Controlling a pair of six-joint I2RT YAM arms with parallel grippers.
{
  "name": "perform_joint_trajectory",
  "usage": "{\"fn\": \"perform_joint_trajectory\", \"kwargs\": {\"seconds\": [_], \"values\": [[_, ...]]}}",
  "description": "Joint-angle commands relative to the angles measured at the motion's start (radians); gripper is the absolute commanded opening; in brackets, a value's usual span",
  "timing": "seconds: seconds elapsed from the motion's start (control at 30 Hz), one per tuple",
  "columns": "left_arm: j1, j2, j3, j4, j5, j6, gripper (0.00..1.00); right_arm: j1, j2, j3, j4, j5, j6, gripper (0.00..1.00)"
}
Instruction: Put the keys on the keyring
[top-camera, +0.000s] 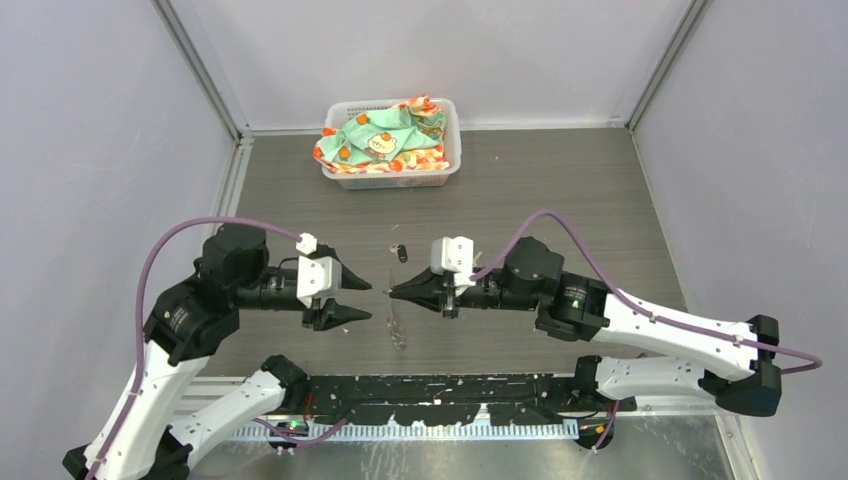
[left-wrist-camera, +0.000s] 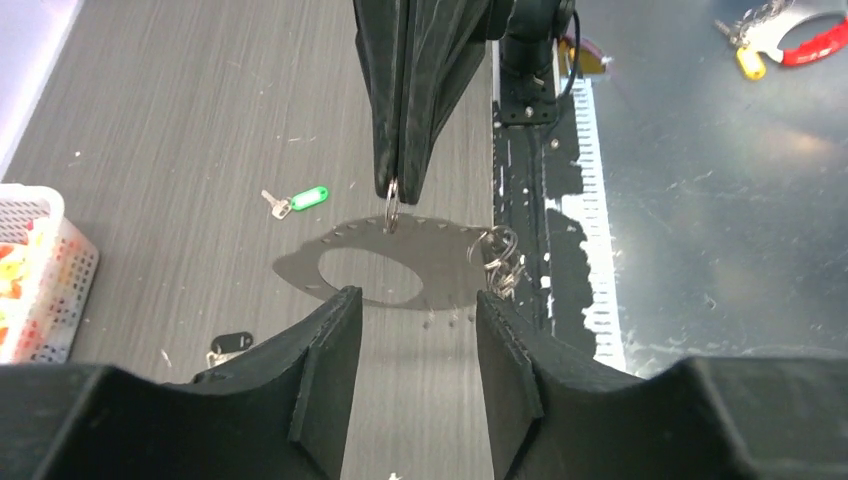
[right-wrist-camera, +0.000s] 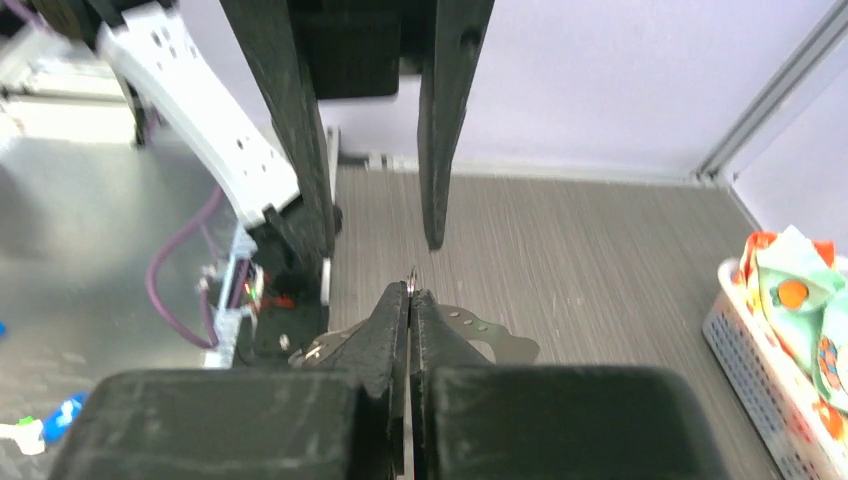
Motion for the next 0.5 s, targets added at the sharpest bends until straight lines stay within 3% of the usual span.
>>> {"fn": "perform_joint_trajectory", "kwargs": {"seconds": [0.0, 0.2, 0.47], "values": [[-0.004, -0.043, -0.05, 0.207, 0.025, -0.271, 0.46, -0.001, -0.062, -0.038, 0.355, -0.02, 0.153, 0.01], [-0.004, -0.073, -0.096, 0.39, 0.051, -0.504, 0.37, -0.001, -0.056, -0.069, 0.461, -0.041, 0.25, 0.01], [-0.003, -0.063, -0.064, 0.428, 0.081, -0.551, 0.28, -0.001, -0.034, -0.079, 0.487, -0.047, 0.27, 0.01]]}}
